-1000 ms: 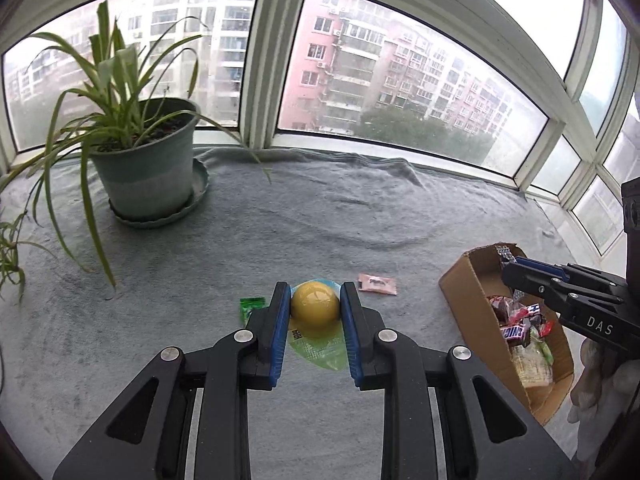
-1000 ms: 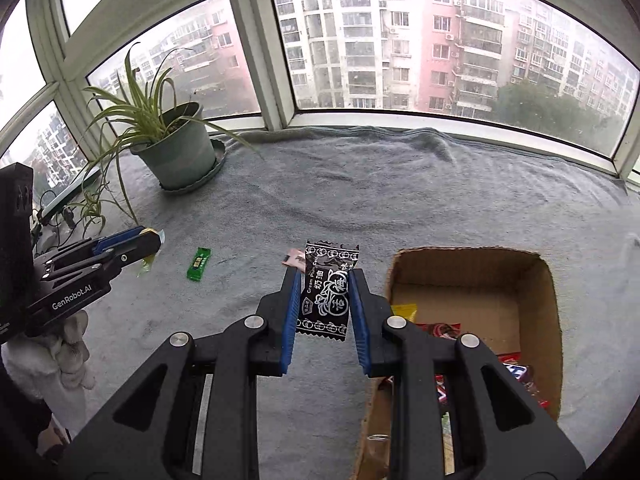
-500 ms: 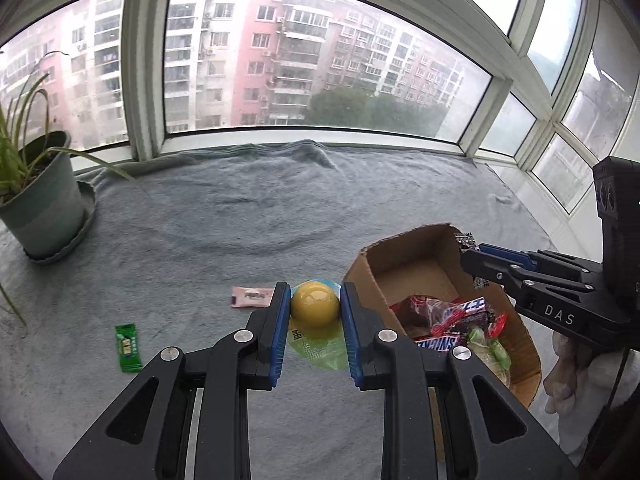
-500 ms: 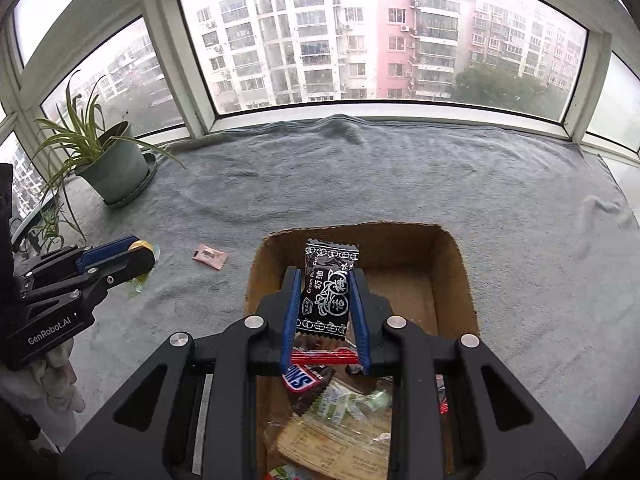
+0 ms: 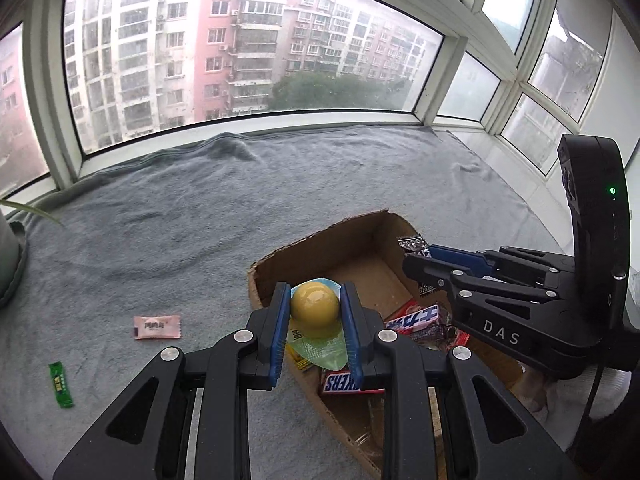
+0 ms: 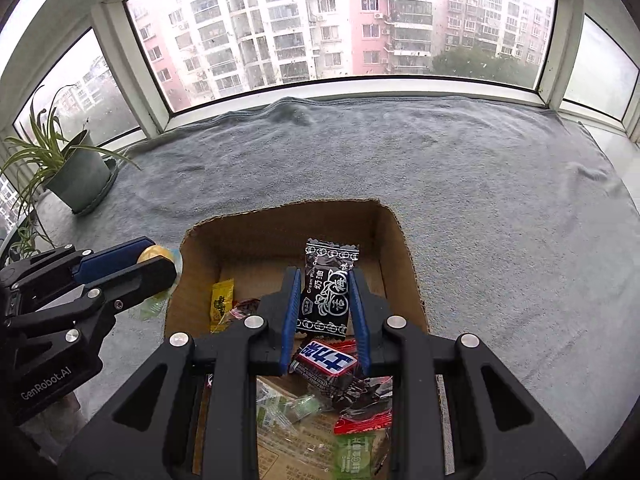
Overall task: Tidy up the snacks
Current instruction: 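Carry both held candies over the cardboard box, then lower both tools into the box and open them to drop the candies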
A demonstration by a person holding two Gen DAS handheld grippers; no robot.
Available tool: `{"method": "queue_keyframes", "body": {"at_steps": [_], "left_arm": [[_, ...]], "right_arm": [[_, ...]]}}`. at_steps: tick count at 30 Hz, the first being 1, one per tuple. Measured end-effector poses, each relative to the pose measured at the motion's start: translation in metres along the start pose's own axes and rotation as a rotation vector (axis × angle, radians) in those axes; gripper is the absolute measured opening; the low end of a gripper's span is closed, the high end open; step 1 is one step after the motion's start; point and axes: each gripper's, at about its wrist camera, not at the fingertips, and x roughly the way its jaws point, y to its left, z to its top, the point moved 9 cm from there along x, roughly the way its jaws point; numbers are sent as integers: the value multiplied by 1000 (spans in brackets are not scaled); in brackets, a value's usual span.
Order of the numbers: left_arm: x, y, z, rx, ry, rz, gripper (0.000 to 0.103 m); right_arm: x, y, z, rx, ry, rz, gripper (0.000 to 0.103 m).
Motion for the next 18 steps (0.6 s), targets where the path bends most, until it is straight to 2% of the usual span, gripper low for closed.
{"method": "queue_keyframes", "body": {"at_steps": [7, 18], "left_arm": [[17, -14, 0, 25, 23, -10, 23], [30, -13, -2, 11, 53, -10, 24]], "right_arm": [[9, -6, -2, 17, 14, 1, 25], [16, -8, -3, 28, 26, 7, 25]]}}
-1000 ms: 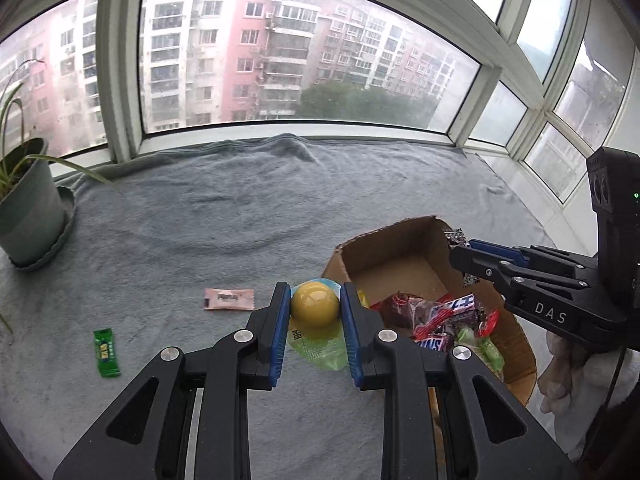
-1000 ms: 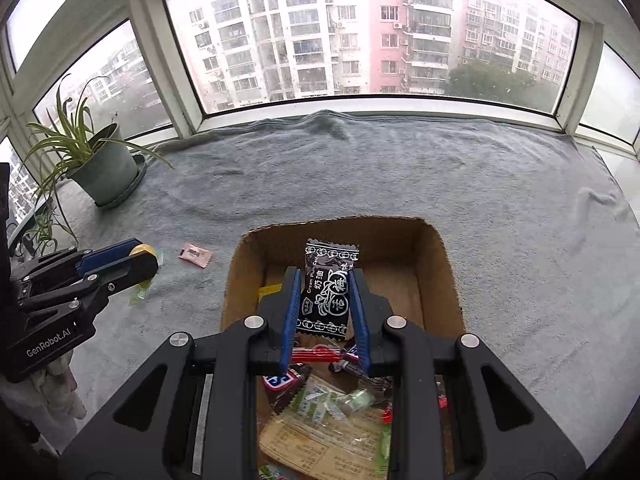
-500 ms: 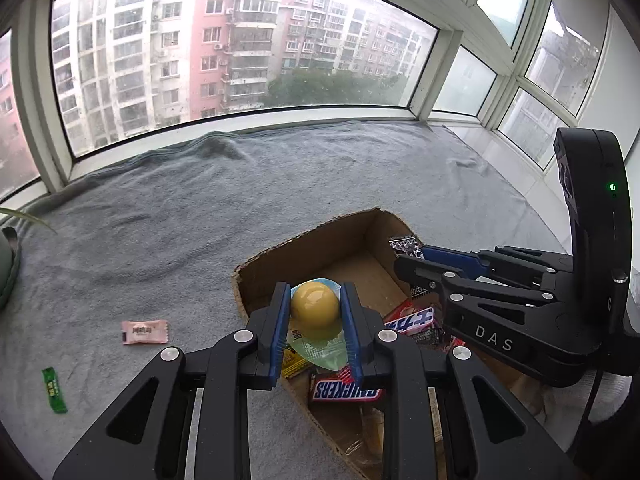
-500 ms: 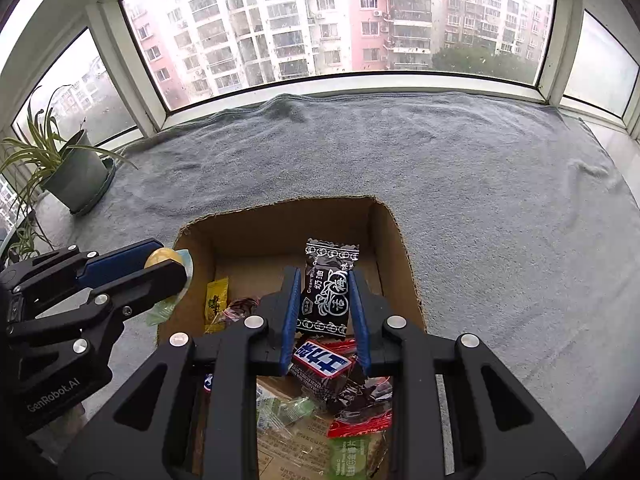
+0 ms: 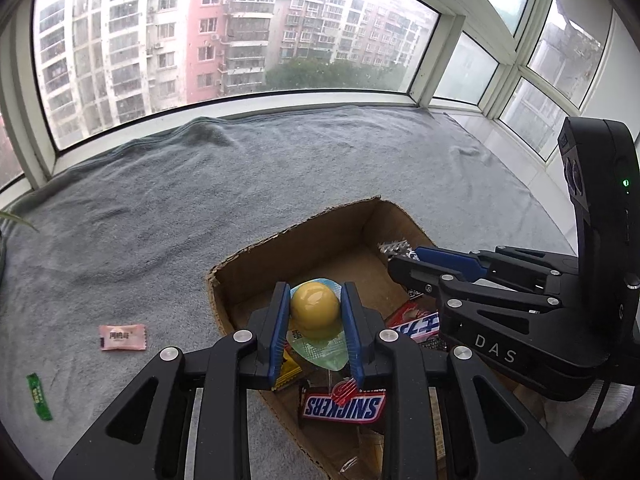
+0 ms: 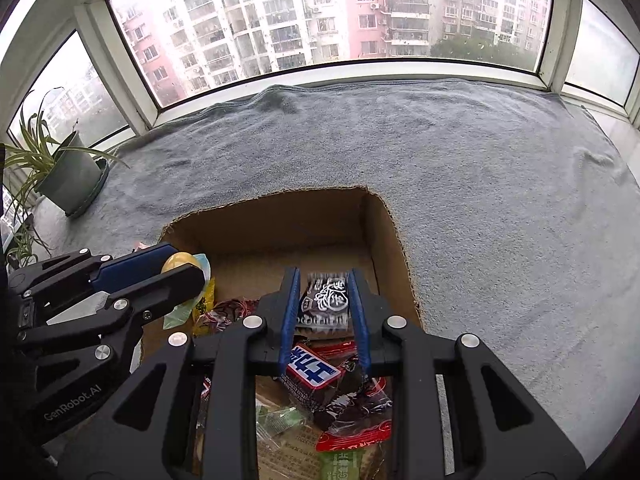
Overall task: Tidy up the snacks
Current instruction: 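Lower both tools into the box and open them to drop the candies, then raise both tools and move them to the green packet and pink packet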
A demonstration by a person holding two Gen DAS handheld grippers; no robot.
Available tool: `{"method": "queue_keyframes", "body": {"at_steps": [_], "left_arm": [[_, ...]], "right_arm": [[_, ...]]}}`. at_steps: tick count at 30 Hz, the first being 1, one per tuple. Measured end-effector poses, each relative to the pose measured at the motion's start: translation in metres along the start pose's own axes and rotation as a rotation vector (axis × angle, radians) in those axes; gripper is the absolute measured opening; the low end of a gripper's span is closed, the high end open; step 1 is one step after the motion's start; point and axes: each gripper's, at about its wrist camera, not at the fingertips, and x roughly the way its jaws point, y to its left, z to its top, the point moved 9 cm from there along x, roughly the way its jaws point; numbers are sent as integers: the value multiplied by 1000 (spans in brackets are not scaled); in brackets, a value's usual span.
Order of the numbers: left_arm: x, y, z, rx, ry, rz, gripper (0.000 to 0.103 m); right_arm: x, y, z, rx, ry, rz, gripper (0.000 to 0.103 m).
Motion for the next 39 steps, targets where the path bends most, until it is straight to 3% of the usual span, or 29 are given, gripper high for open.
{"method": "queue_keyframes", "body": {"at_steps": [2, 4, 6, 9, 13, 19, 28, 39], "left_arm": [[0, 0, -1, -1, 4, -2, 24], [0, 1, -1, -5, 6, 1, 31], [-1, 1, 0, -11, 5, -1, 33], [-4, 2, 0, -8, 0, 2, 33], [-6, 4, -1, -13, -1, 1, 33], [-11, 5, -1, -9, -8, 6, 33], [-32, 30, -8, -46, -28, 32, 33], [-73, 116, -38, -181, -54, 124, 33]], "right_arm": [[0, 0, 0, -3, 0, -5, 27], [-2, 0, 1, -6, -7, -13, 46], [-5, 0, 2, -6, -19, -22, 54], [-6, 2, 4, -5, -20, -24, 54], [-9, 1, 5, -10, -27, -43, 66], [-15, 1, 8, -11, -38, -57, 76], [-31, 24, 17, -34, -72, -9, 77], [-29, 109, 21, -228, -68, 106, 77]]}}
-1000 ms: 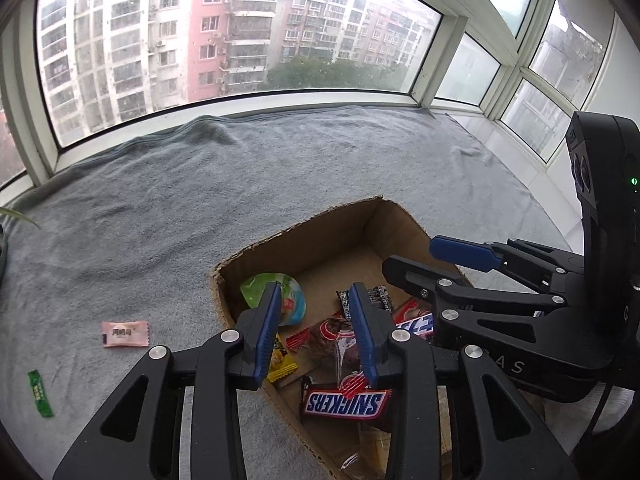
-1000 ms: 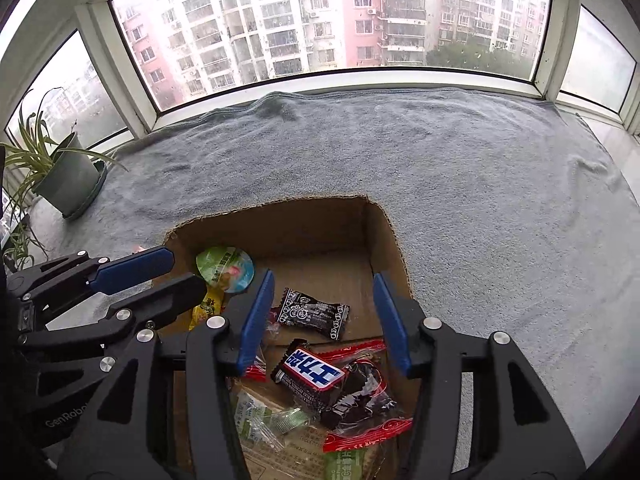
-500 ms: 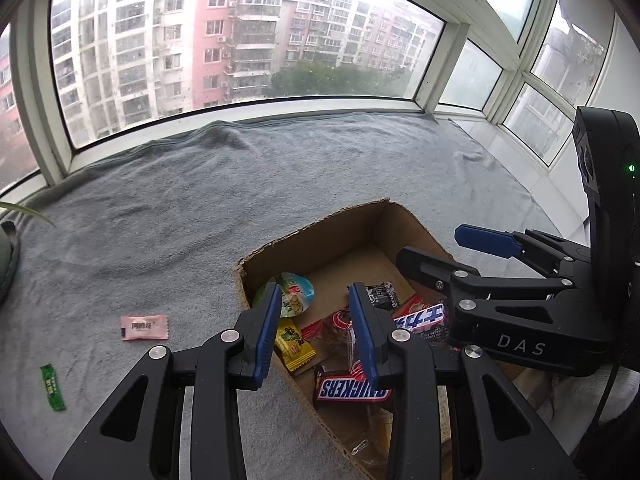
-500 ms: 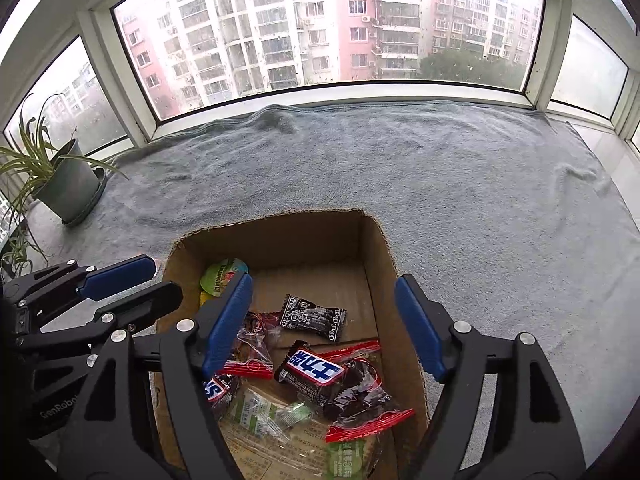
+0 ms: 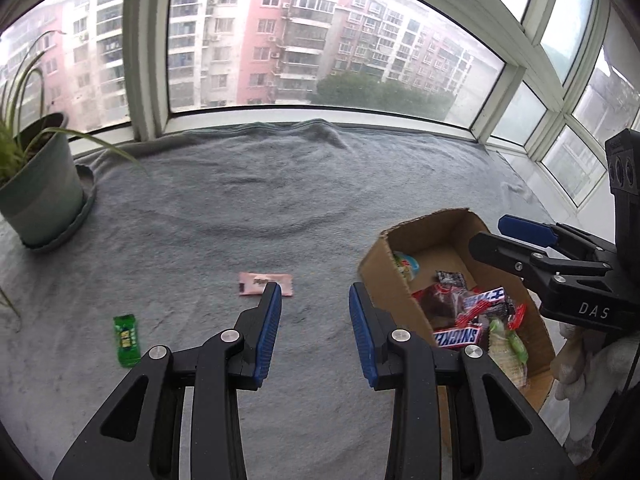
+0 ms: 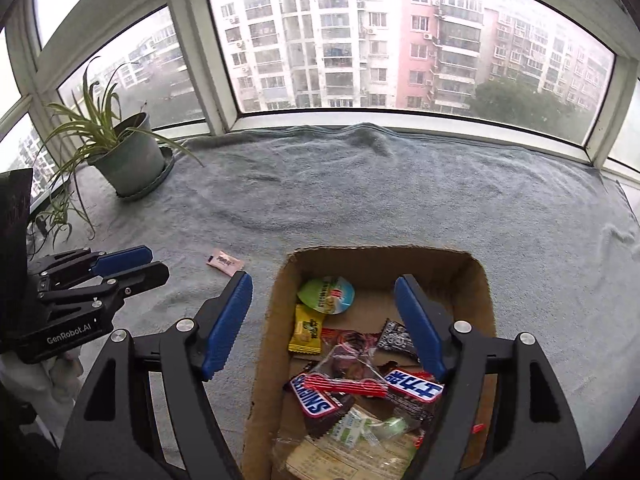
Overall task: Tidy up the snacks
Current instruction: 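Raise both tools and move them to the green packet and pink packet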
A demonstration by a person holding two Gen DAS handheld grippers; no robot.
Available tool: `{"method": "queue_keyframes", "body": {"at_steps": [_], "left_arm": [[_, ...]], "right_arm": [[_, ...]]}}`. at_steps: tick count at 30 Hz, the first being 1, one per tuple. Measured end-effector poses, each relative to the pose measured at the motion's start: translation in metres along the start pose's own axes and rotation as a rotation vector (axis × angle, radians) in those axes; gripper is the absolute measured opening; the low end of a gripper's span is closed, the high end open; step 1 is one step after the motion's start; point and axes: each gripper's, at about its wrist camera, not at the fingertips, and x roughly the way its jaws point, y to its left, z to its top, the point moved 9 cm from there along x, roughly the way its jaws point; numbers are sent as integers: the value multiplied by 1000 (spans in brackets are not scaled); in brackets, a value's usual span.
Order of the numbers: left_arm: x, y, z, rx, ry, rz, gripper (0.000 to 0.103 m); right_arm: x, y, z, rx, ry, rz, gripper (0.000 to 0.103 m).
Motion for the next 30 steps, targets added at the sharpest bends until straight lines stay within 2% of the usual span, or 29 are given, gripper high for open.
{"method": "queue_keyframes", "body": {"at_steps": [7, 12, 15, 18, 21, 30], "left_arm": [[-14, 68, -23, -110, 13, 80, 33], [-19, 102, -40, -154, 29, 126, 33], [-19, 117, -47, -179, 38, 141, 33], [-17, 128, -50, -201, 44, 144, 33], [-14, 134, -51, -210, 49, 145, 33], [4, 142, -49, -220, 79, 139, 33]], "right_arm": [[21, 51, 9, -143, 39, 65, 76], [44, 88, 9, -284, 113, 118, 76], [63, 105, 5, -343, 181, 141, 64], [85, 115, 0, -376, 246, 156, 60], [103, 120, -5, -420, 305, 151, 50], [138, 120, -9, -484, 398, 134, 49]]}}
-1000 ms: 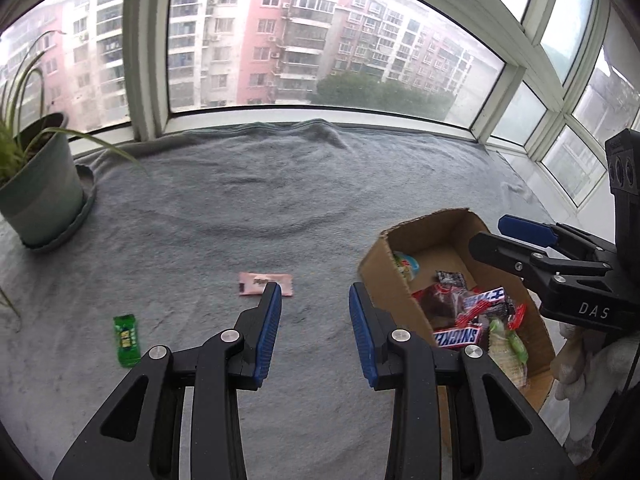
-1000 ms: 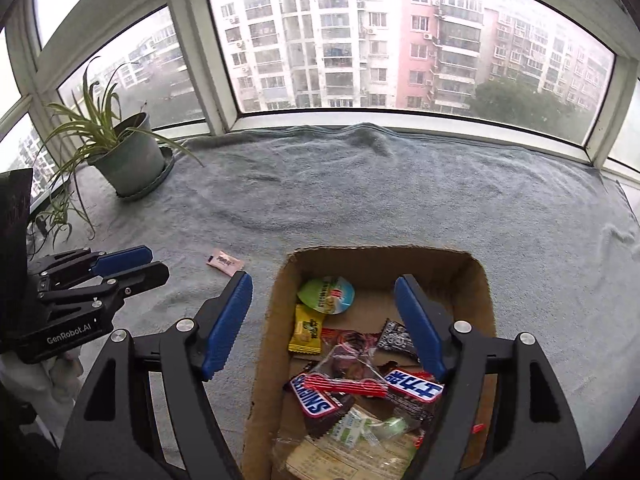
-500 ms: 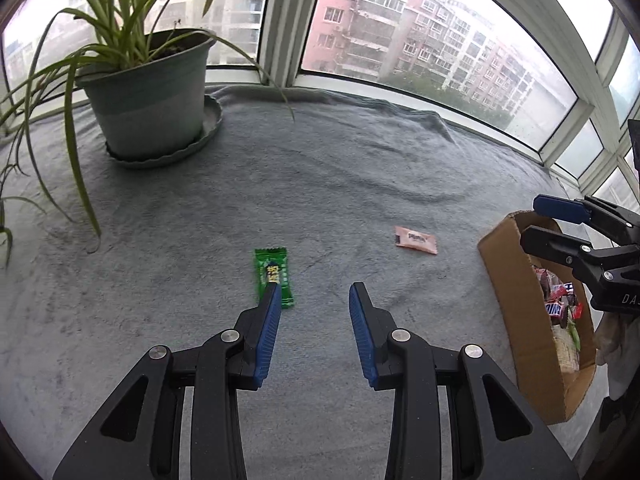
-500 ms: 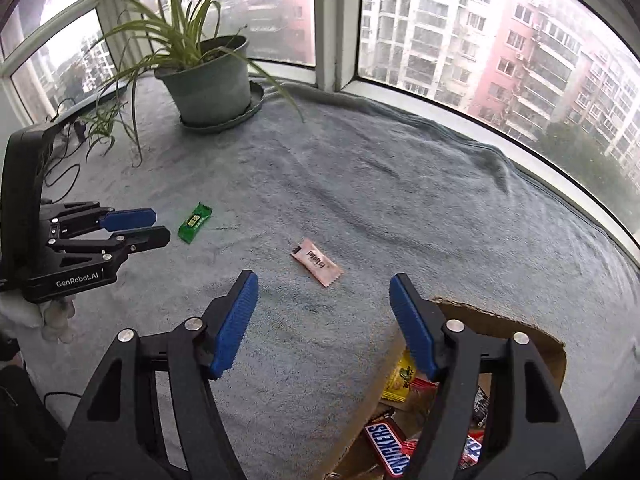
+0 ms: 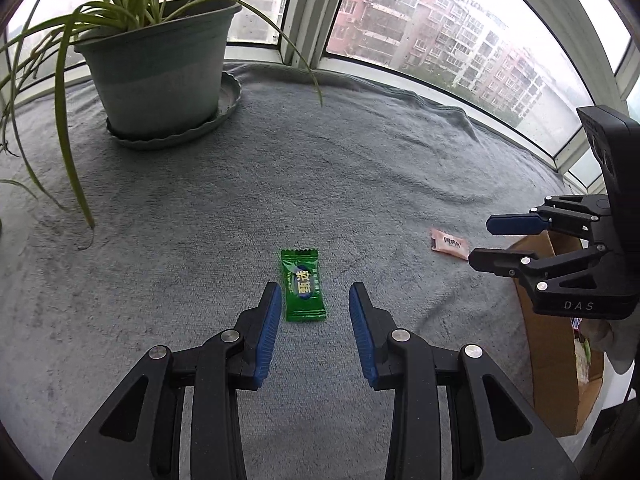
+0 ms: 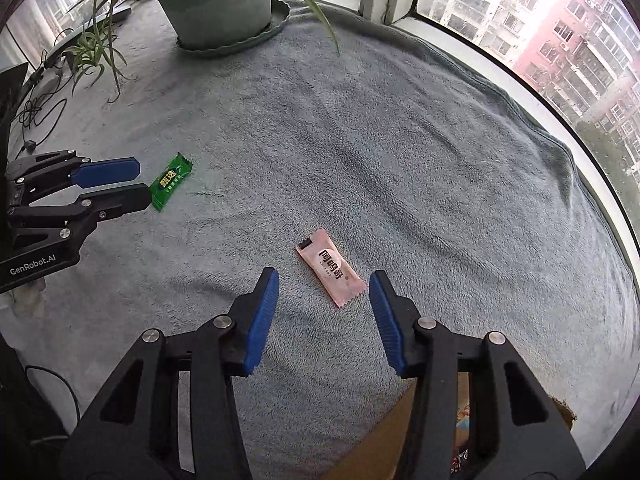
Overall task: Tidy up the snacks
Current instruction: 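Raise both tools and move them to the green packet and pink packet, then grasp the green candy packet with the left tool while the right tool grasps the pink packet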
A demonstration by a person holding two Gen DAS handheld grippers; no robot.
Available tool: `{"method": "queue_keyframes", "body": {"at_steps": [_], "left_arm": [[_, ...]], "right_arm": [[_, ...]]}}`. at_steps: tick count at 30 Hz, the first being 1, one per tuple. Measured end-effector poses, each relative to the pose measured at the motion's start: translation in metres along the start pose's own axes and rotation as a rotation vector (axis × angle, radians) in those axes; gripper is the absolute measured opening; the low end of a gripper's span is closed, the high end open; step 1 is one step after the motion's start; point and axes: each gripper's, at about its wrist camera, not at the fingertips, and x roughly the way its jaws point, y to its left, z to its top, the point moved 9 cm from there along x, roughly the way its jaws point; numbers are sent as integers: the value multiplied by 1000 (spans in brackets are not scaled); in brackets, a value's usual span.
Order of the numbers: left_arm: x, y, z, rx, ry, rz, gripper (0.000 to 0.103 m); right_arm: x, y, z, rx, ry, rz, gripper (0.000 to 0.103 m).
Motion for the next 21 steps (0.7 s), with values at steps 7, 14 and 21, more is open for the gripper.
{"method": "queue_keyframes", "body": {"at_steps": [7, 14, 21], "left_arm": [[12, -4, 0, 10, 20, 2, 33], [21, -1, 2, 5, 26, 18, 33], [25, 2, 0, 13, 34, 23, 33]], "right_arm": [[18, 2, 6, -33, 45, -10, 47], [35, 2, 6, -52, 88, -5, 47], [35, 3, 3, -46, 88, 30, 38]]}}
